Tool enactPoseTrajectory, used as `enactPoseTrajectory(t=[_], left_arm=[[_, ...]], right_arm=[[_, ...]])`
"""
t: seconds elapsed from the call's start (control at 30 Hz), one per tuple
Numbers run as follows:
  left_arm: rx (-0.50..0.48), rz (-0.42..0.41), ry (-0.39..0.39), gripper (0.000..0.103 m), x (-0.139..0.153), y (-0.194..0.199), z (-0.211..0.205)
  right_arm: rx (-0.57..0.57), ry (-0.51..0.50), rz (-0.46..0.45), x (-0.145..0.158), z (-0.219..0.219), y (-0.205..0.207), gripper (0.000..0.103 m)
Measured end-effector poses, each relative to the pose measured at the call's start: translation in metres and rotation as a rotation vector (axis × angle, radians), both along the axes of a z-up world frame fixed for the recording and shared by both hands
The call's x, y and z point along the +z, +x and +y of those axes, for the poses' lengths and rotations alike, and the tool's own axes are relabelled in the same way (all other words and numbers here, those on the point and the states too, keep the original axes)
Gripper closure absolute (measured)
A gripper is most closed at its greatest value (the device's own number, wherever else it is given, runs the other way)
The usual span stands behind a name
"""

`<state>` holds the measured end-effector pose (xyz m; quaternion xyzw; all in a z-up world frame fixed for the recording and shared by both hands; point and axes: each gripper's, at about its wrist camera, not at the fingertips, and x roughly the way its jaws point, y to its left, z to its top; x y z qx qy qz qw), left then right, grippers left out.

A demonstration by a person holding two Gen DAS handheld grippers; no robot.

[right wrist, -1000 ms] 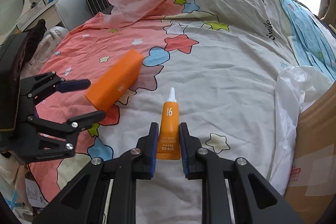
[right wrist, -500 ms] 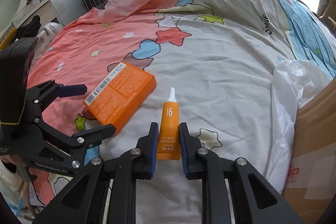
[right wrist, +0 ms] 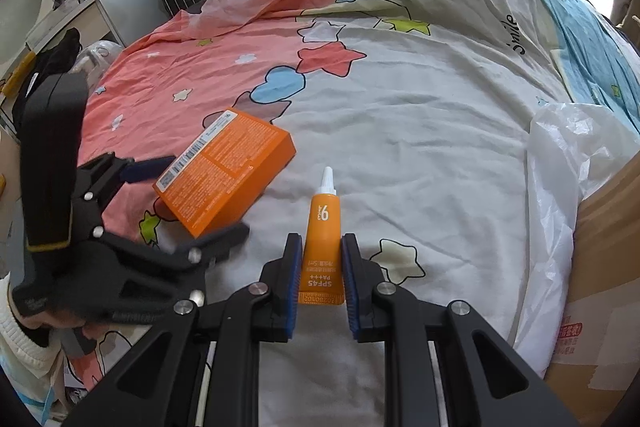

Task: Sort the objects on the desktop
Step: 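Carry the orange box and orange tube with both tools over the cardboard box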

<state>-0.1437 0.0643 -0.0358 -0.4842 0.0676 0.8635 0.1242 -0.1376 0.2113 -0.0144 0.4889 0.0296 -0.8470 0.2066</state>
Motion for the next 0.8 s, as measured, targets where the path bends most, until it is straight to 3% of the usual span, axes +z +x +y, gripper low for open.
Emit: enactPoseTrajectory(t=[0.2,0.37,0.8], left_arm=[[-0.040,-0.004,0.046,0.024,0.011,0.005,0.000],[-0.066,0.050,0.010,0.024,0.037,0.017,0.006],[-0.126,0.149,0.009,0.024,0.093,0.056,0.023]], right_arm=[[0.003,-0.014,0.003,0.001,0.005,0.004,0.085],[-0.001,-0.023,0.020,0.008,0.008,0.010,0.085],[-0.003,-0.036,0.117,0.059,0.014,0.044,0.085]])
